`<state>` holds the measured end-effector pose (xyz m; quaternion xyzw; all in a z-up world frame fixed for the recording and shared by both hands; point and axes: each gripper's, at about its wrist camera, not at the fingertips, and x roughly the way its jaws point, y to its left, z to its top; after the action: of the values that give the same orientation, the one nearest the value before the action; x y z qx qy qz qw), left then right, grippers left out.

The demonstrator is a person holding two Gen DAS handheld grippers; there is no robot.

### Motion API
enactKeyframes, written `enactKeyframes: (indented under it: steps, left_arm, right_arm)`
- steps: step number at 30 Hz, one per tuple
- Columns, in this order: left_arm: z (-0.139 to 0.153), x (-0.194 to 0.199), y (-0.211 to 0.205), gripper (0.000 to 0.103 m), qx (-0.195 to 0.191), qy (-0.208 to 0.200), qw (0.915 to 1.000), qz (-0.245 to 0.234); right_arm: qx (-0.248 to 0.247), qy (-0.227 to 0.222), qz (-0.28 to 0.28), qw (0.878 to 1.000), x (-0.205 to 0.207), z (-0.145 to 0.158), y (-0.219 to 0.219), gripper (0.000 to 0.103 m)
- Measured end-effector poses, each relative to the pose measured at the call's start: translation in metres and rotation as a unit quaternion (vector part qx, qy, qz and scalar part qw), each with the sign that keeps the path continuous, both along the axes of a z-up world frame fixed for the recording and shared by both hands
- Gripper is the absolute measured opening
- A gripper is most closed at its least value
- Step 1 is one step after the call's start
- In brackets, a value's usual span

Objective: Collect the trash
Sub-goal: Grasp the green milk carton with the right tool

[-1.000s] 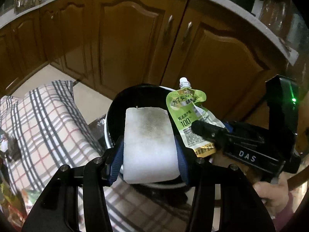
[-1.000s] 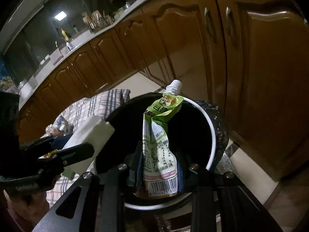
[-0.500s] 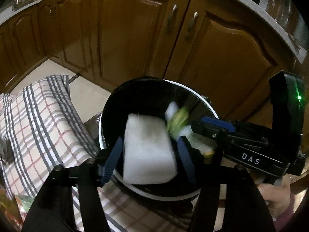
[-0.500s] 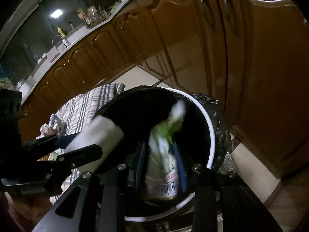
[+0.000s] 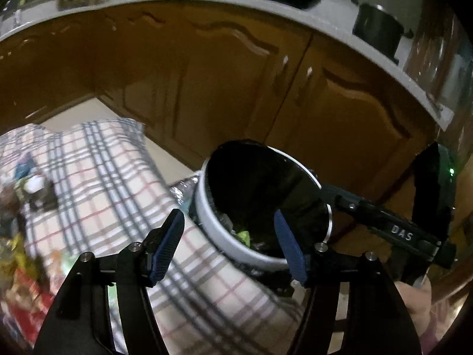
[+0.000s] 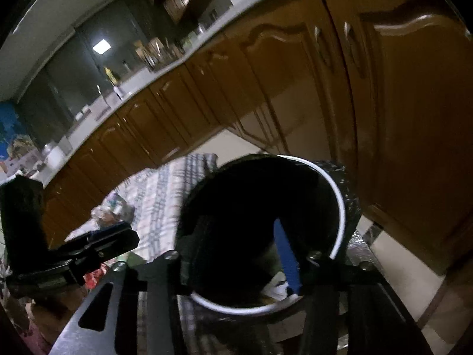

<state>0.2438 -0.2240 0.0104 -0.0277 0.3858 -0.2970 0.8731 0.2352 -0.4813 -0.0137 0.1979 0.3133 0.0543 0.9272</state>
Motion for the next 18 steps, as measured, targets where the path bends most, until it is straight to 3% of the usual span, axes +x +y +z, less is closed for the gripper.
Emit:
enactKeyframes:
  steps: [7, 18]
  left_arm:
    - [0.004, -0.028, 0.048, 0.066, -0.009, -0.021, 0.9988, 0.042]
    - [-0.009, -0.065, 0.119, 0.066, 0.002, -0.026, 0.9950, 0.096]
  right_arm:
    - [0.023, -0.044, 0.017, 0.999, -0.024, 0.010, 0.033, 0.067]
    - [0.022, -0.052, 0.082, 0.995, -0.028, 0.002, 0.096, 0.072]
